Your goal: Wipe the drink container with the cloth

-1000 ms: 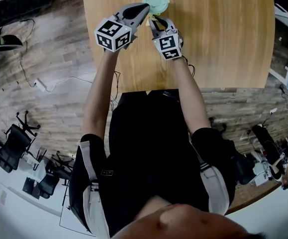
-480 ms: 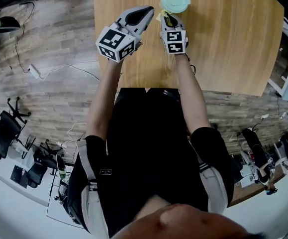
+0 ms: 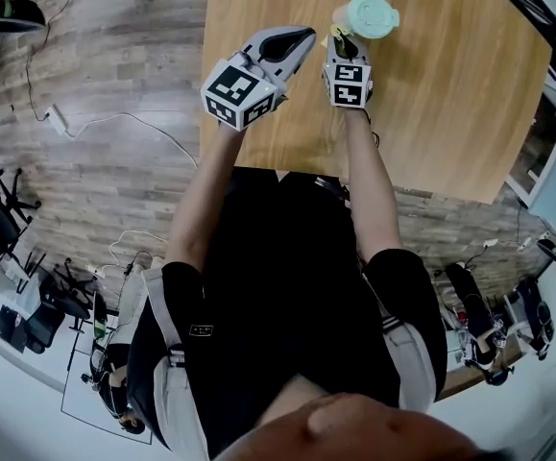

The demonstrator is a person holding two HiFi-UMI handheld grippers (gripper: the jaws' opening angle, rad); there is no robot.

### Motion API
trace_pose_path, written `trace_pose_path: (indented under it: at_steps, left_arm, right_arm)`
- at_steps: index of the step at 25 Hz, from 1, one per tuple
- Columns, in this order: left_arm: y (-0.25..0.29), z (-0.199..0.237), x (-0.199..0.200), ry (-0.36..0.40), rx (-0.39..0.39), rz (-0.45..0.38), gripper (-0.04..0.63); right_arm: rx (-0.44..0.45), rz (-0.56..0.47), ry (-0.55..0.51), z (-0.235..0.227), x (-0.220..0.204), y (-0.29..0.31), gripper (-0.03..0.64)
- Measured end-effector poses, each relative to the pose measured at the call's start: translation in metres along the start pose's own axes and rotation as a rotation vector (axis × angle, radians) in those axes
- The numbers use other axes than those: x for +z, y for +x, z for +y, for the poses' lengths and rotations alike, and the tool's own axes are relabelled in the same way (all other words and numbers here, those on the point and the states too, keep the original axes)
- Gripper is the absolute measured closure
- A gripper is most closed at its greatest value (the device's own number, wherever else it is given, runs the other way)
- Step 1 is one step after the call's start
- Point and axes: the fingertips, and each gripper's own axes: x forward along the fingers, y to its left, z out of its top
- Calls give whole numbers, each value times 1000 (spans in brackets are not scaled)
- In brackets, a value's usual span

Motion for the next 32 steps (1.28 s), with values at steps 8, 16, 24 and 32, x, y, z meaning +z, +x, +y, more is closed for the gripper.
trace_pose_path:
  at_steps: [8,16,24,32]
  left_arm:
    - [-13,-7,3,-11,-2,-28,572]
    - [-20,-11,6,-14,13,-44,572]
    - [-28,-16,14,-10,32,-73,572]
    - [-26,-29,22,-7,47,-91,572]
  right_arm:
    - [-14,-70,-24,7,26,-18,574]
    - [-26,-122,-37,5,47,-36,574]
    - [-36,-194,-47,6,70,-57,574]
    - [-18,-230,-48,4,80,-79,574]
